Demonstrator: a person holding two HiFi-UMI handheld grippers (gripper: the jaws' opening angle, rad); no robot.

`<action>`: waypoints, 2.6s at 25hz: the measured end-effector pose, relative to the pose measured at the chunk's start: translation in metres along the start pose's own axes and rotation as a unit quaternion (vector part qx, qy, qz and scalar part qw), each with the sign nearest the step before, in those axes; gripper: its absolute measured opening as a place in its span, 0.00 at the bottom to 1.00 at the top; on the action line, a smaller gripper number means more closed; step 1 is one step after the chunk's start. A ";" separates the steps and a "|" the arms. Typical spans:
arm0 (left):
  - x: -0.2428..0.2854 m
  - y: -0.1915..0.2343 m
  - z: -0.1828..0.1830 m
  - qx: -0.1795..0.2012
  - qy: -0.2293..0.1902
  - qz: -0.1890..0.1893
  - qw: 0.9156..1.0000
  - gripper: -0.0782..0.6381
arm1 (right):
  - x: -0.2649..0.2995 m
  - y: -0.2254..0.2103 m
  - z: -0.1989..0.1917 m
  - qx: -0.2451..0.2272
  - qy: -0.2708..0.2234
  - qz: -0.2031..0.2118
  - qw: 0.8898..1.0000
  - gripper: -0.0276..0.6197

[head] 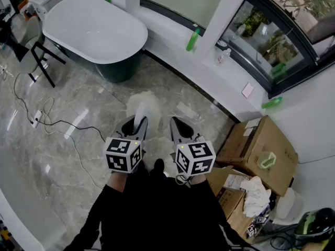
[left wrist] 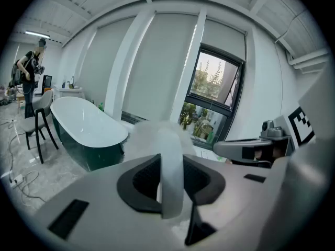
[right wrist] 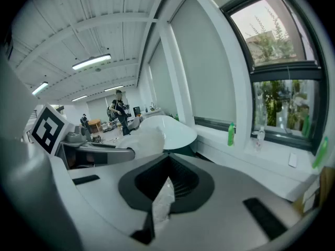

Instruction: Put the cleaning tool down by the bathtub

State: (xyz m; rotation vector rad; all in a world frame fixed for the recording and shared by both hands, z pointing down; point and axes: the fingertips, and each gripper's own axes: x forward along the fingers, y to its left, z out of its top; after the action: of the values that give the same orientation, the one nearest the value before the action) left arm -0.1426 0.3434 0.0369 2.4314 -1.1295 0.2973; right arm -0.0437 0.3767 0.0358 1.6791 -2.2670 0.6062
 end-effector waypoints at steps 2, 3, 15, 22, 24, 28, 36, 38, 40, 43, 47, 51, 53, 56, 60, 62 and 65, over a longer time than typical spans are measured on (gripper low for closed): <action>-0.001 0.002 0.000 -0.001 0.000 -0.001 1.000 0.24 | 0.000 0.001 0.000 0.000 0.001 -0.001 1.000 0.04; -0.001 0.002 0.000 -0.001 0.000 -0.001 1.000 0.24 | 0.001 0.002 0.000 -0.001 0.001 -0.001 1.000 0.04; 0.001 0.000 -0.006 -0.004 0.008 -0.003 1.000 0.24 | -0.003 -0.003 -0.005 0.019 -0.006 -0.005 1.000 0.04; 0.010 -0.008 -0.004 0.004 0.008 -0.002 1.000 0.24 | -0.011 -0.027 -0.014 0.038 0.003 -0.030 0.999 0.04; 0.014 -0.012 -0.003 0.006 0.006 -0.001 1.000 0.24 | -0.014 -0.036 -0.015 0.042 0.004 -0.036 0.998 0.04; 0.021 -0.023 0.001 0.011 0.004 0.001 1.000 0.24 | -0.024 -0.052 -0.016 0.051 0.000 -0.043 0.998 0.04; 0.036 -0.039 0.013 0.019 -0.010 0.016 1.000 0.24 | -0.039 -0.079 -0.025 0.048 0.004 -0.047 0.998 0.04; 0.040 -0.039 0.018 0.021 -0.015 0.021 0.999 0.24 | -0.039 -0.084 -0.027 0.059 0.005 -0.043 0.997 0.04; 0.045 -0.035 0.023 0.024 -0.017 0.027 0.999 0.24 | -0.037 -0.088 -0.027 0.066 0.004 -0.040 0.997 0.04; 0.054 -0.028 0.032 0.024 -0.019 0.033 0.999 0.24 | -0.029 -0.096 -0.024 0.071 0.004 -0.043 0.997 0.04; 0.071 -0.018 0.044 0.028 -0.021 0.034 0.999 0.24 | -0.014 -0.105 -0.016 0.076 0.007 -0.044 0.996 0.04; 0.100 0.002 0.052 0.028 -0.019 0.032 0.999 0.24 | 0.014 -0.120 -0.011 0.079 0.013 -0.052 0.995 0.04; 0.117 0.014 0.058 0.024 -0.016 0.031 0.999 0.24 | 0.029 -0.129 -0.005 0.082 0.016 -0.056 0.995 0.04; 0.149 0.033 0.069 0.015 -0.012 0.030 0.999 0.24 | 0.054 -0.149 0.012 0.083 0.019 -0.066 0.994 0.04; 0.191 0.060 0.091 0.006 -0.006 0.024 1.000 0.24 | 0.093 -0.172 0.041 0.084 0.020 -0.080 0.993 0.04; 0.208 0.072 0.099 0.005 -0.001 0.022 1.000 0.24 | 0.109 -0.179 0.057 0.085 0.018 -0.086 0.992 0.04; 0.231 0.087 0.115 0.006 0.002 0.017 1.000 0.24 | 0.136 -0.189 0.074 0.086 0.023 -0.090 0.992 0.04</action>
State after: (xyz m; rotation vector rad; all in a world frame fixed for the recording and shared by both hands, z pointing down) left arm -0.0595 0.0839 0.0475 2.4221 -1.1725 0.3194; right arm 0.0983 0.1806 0.0642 1.9021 -2.0524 0.8072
